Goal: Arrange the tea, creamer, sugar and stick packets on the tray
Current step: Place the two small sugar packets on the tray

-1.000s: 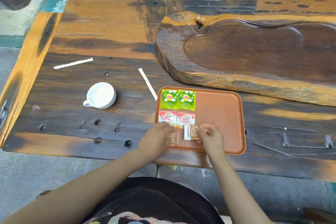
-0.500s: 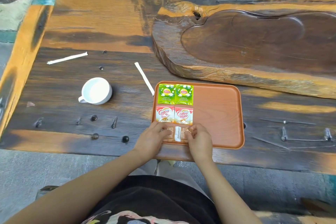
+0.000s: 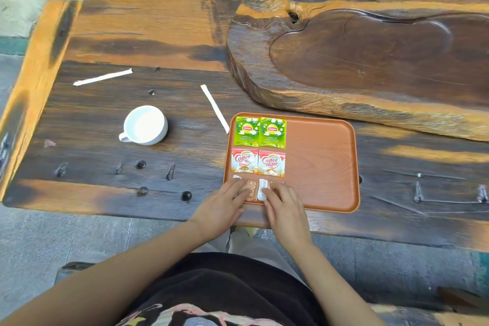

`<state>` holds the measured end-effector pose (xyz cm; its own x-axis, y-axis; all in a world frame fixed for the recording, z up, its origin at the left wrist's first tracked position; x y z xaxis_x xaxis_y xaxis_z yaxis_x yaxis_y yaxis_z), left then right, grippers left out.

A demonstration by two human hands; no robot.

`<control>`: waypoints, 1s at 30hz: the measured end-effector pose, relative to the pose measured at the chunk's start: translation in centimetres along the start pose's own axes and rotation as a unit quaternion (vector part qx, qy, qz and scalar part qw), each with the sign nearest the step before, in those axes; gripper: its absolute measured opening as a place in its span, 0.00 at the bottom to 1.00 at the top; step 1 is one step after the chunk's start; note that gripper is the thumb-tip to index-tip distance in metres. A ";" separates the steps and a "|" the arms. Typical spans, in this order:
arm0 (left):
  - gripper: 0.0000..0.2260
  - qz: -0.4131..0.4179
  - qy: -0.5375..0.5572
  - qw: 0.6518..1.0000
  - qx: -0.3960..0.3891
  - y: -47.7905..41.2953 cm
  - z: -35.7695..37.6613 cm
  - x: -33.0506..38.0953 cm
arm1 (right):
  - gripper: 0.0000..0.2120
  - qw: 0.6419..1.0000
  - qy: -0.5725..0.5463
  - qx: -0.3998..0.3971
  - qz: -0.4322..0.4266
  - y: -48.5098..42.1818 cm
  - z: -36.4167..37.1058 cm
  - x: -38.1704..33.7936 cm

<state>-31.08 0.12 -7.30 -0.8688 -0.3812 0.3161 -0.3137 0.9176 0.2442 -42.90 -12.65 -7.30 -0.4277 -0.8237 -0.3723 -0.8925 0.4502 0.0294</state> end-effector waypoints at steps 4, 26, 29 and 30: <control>0.23 -0.006 -0.020 0.999 -0.028 0.3 0.1 0.4 | 0.13 1.000 0.008 -0.009 -0.003 0.2 0.2 0.1; 0.16 -0.158 0.154 0.973 -0.072 -1.5 -14.4 -10.7 | 0.14 0.936 0.012 -0.351 -0.013 -19.3 -4.3 -9.5; 0.14 -0.204 0.165 0.964 -0.042 -1.1 -16.6 -15.5 | 0.16 0.942 0.037 -0.334 0.012 -23.6 -2.8 -11.5; 0.14 -0.219 0.166 0.961 -0.029 -1.0 -17.1 -17.2 | 0.17 0.945 0.036 -0.325 0.024 -24.7 -2.3 -12.0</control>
<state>-9.30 3.82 2.76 -0.4855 -0.7532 0.4438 -0.5907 0.6569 0.4686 -16.04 -14.72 -1.39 -0.4571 -0.8398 -0.2931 -0.7612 0.1989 0.6172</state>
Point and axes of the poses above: each hand's wrist, its own y-axis away from the middle knuckle, its own z-axis out of the palm, x = y × z, the point moved 2 cm from there along -y, towards the middle knuckle, and after that the axes turned 4 degrees about y, right-handed, at the moved point
